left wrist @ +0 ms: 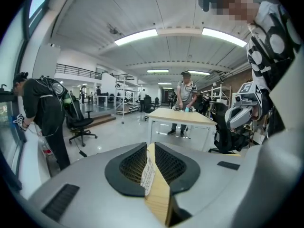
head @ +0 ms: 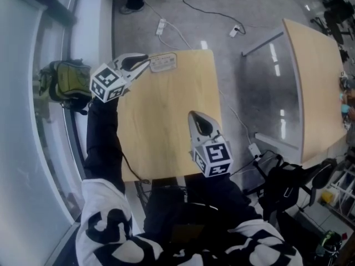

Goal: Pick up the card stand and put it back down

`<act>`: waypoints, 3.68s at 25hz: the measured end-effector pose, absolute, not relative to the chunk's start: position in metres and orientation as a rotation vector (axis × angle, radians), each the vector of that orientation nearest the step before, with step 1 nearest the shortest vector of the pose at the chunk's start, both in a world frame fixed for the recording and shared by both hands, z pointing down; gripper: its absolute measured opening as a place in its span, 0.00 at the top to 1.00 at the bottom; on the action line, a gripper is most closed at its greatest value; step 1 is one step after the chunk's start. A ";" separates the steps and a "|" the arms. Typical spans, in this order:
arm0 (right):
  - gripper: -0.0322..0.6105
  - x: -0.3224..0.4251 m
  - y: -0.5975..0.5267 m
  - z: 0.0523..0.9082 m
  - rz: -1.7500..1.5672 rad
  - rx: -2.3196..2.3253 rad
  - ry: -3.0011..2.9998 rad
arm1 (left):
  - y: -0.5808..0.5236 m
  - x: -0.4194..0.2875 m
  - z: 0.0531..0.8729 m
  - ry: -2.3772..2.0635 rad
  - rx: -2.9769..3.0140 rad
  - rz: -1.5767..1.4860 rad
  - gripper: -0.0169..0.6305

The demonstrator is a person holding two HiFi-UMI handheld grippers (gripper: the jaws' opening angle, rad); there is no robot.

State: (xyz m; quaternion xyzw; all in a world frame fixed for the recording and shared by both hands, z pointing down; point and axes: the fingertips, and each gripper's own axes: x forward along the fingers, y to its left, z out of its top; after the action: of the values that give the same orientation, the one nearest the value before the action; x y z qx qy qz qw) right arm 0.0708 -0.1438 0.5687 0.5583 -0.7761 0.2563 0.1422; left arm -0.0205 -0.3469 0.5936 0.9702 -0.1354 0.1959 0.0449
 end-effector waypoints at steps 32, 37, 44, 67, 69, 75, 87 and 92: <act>0.92 0.053 -0.134 0.415 0.356 1.568 -2.568 | -0.168 -0.028 0.409 -1.333 2.766 0.083 0.97; 0.92 0.049 -0.141 0.405 0.292 1.552 -2.579 | -0.164 -0.029 0.415 -1.416 2.730 0.081 0.97; 0.92 0.052 -0.142 0.397 0.193 1.556 -2.584 | -0.163 -0.025 0.411 -1.496 2.726 0.074 0.97; 0.92 0.034 -0.135 0.400 0.156 1.528 -2.567 | -0.158 -0.021 0.415 -1.443 2.744 0.074 0.97; 0.92 0.033 -0.135 0.401 0.160 1.526 -2.564 | -0.157 -0.023 0.417 -1.443 2.740 0.072 0.97; 0.92 0.030 -0.137 0.404 0.150 1.508 -2.571 | -0.159 -0.031 0.422 -1.479 2.715 0.060 0.97; 0.92 0.038 -0.139 0.413 0.235 1.503 -2.569 | -0.153 -0.025 0.424 -1.487 2.704 0.080 0.97; 0.92 0.049 -0.135 0.443 0.346 1.493 -2.511 | -0.147 -0.021 0.437 -1.466 2.676 0.102 0.97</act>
State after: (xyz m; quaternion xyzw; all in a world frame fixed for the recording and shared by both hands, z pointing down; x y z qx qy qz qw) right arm 0.0491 -0.1352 0.4430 0.5051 -0.8492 0.1172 0.0999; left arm -0.0208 -0.1469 0.4366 0.8757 -0.4796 0.0333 0.0442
